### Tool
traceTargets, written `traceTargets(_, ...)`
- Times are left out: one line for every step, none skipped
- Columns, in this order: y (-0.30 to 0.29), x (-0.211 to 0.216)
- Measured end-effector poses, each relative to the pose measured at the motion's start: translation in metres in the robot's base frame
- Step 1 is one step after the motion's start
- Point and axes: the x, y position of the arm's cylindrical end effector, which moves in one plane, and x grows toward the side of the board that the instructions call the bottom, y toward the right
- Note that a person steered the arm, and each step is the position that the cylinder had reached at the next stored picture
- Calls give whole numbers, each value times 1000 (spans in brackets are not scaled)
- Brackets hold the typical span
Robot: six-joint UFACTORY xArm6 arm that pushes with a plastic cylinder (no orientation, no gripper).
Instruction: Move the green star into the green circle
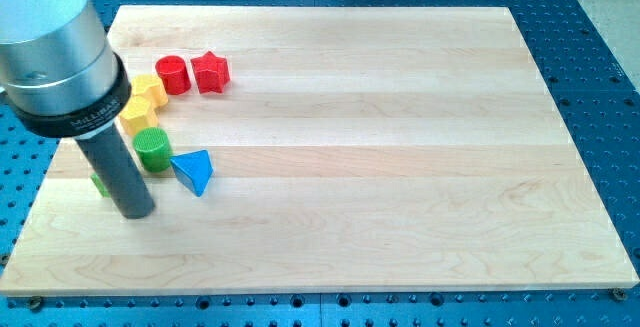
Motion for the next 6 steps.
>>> traceTargets(-21, -19)
traceTargets(-52, -20)
traceTargets(-86, -34)
traceTargets(-70, -50)
traceTargets(-9, -64)
traceTargets(3, -65)
